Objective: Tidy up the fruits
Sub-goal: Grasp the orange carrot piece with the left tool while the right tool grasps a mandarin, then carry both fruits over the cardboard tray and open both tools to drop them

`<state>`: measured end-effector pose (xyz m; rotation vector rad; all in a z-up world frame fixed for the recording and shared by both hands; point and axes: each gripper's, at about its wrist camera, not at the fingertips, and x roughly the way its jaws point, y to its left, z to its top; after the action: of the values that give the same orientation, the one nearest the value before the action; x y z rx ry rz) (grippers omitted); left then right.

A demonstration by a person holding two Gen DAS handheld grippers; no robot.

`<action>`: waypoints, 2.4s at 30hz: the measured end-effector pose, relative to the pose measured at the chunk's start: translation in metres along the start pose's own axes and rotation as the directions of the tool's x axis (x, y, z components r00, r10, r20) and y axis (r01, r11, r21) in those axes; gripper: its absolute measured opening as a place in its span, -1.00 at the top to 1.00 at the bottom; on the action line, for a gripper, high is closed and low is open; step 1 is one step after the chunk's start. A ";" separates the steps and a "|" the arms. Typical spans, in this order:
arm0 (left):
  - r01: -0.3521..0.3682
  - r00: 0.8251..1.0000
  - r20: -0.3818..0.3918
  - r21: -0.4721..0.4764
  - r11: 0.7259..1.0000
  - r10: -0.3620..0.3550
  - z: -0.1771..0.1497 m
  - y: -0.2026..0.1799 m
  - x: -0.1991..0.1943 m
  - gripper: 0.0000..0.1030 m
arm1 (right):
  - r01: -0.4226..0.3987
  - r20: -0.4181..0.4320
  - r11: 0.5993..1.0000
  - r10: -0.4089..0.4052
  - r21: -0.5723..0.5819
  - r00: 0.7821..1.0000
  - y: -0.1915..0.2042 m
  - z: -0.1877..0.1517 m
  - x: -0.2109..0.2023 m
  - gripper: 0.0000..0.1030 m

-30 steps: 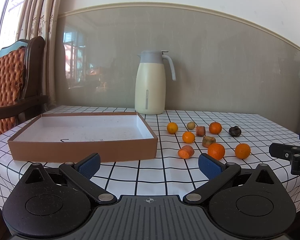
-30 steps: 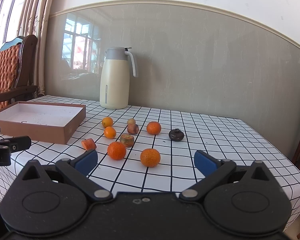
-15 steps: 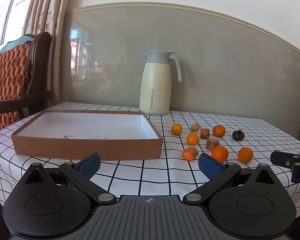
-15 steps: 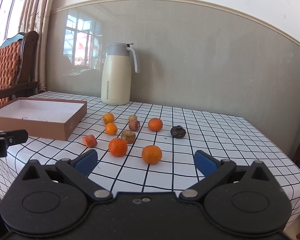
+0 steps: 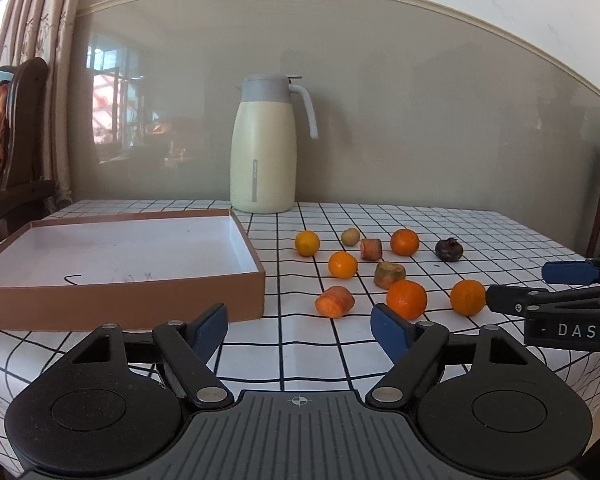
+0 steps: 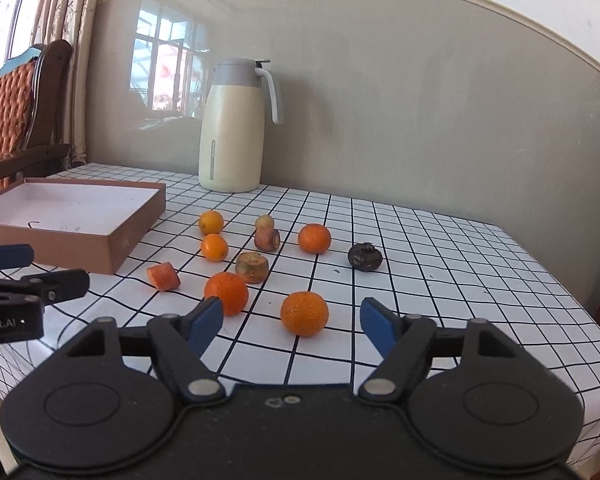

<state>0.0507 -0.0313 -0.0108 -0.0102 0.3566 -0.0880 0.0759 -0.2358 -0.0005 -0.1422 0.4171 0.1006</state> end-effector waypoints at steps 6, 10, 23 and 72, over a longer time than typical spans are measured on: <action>0.001 1.000 -0.007 -0.004 1.000 -0.001 -0.003 -0.005 0.019 -0.53 | -0.023 0.022 1.000 0.024 -0.021 0.999 0.006 -0.001 0.007 -0.20; 0.008 1.000 -0.019 -0.014 1.000 -0.008 -0.003 -0.004 0.031 -0.53 | -0.019 0.010 0.999 0.020 -0.036 1.000 0.012 0.001 0.017 -0.14; 0.066 0.997 -0.046 0.011 0.998 -0.066 0.001 -0.015 0.062 -0.35 | 0.037 -0.072 0.999 -0.037 -0.004 0.997 0.004 -0.001 0.047 0.00; -0.055 0.998 0.035 -0.025 0.998 0.056 0.045 0.064 0.009 0.31 | -0.148 0.095 0.989 0.146 0.012 0.985 0.066 0.053 0.023 0.43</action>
<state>0.0798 0.0315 0.0270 -0.0258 0.3216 -0.0280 0.1089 -0.1614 0.0300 -0.0876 0.3345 0.2477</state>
